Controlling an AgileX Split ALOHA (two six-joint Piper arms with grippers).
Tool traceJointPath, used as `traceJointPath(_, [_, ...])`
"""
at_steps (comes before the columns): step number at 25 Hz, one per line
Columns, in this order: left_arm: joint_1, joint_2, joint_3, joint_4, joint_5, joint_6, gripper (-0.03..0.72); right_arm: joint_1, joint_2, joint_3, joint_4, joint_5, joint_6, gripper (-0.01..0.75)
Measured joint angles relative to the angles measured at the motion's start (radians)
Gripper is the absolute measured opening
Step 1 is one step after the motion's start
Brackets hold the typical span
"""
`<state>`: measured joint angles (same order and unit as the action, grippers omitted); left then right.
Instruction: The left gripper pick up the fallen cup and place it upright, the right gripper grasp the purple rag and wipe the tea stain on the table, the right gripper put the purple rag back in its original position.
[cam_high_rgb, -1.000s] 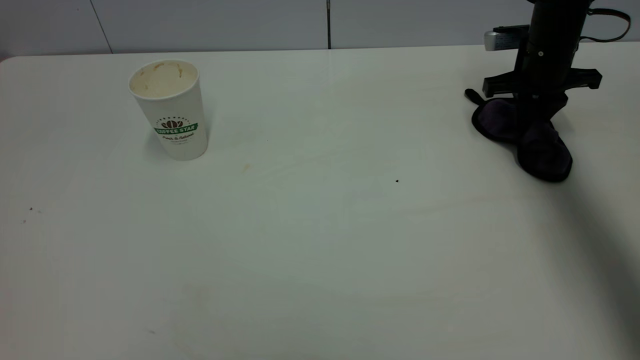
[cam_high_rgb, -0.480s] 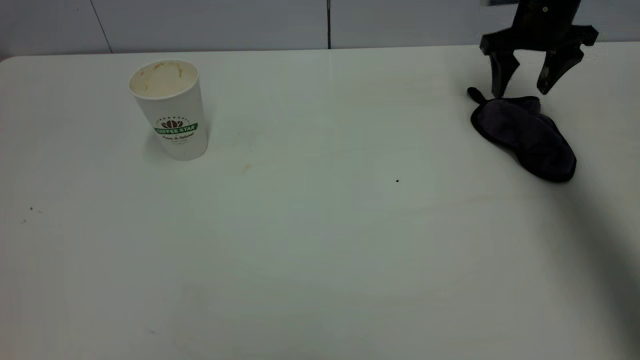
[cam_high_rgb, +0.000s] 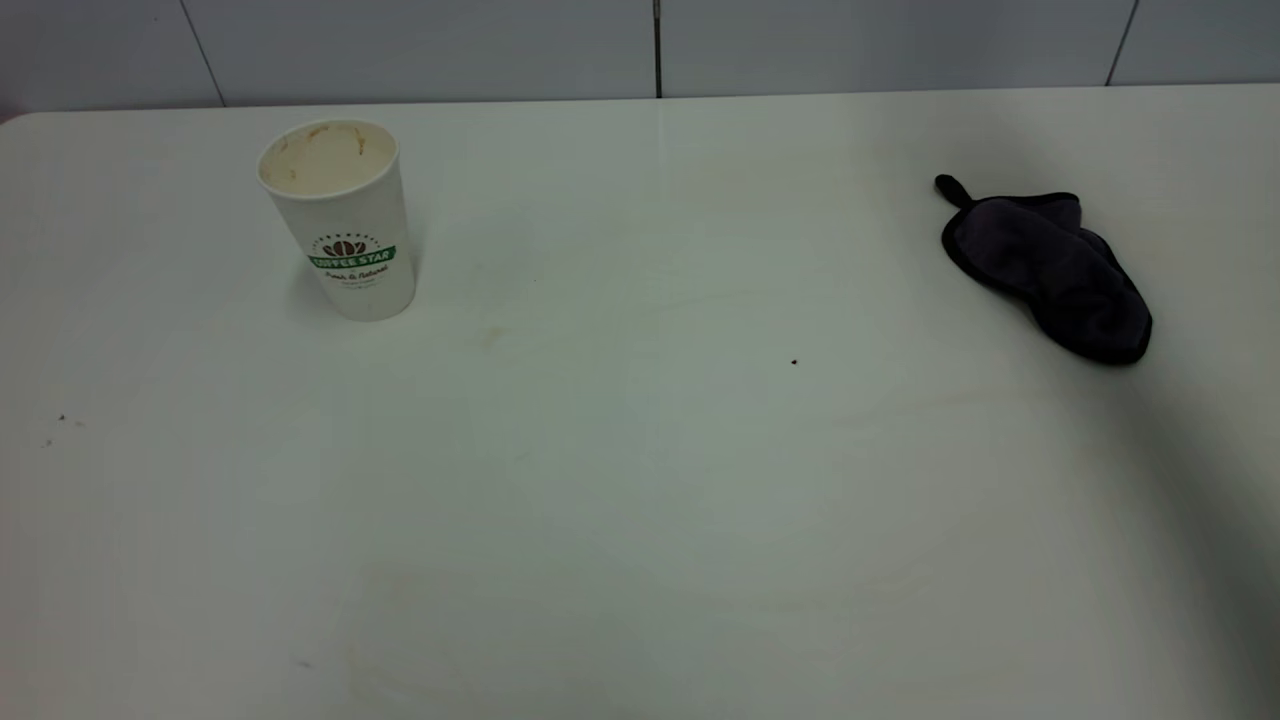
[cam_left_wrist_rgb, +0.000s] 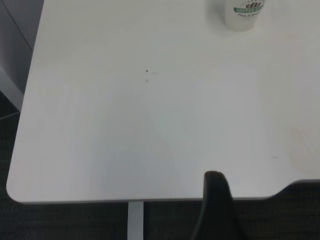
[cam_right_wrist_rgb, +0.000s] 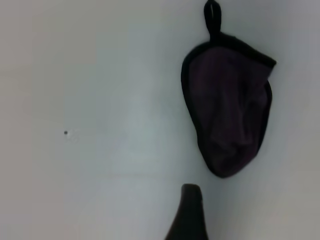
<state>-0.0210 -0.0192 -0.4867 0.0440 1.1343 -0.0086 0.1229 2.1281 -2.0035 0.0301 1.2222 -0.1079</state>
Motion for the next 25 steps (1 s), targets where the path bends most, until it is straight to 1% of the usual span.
traceJointPath(9, [0.0, 0.0, 0.0, 0.0, 0.0, 0.0, 0.541, 0.002, -0.575, 0.499, -0.016, 0.008, 0.001, 0.718])
traceJointPath(13, [0.0, 0.0, 0.0, 0.0, 0.0, 0.0, 0.541, 0.002, -0.787, 0.693, -0.02, 0.015, 0.016, 0.711])
traceJointPath(21, [0.0, 0.0, 0.0, 0.0, 0.0, 0.0, 0.541, 0.002, -1.108, 1.083, -0.03, 0.012, 0.086, 0.696])
traceJointPath(25, [0.0, 0.0, 0.0, 0.0, 0.0, 0.0, 0.541, 0.002, -1.236, 1.244, -0.035, -0.049, 0.097, 0.688])
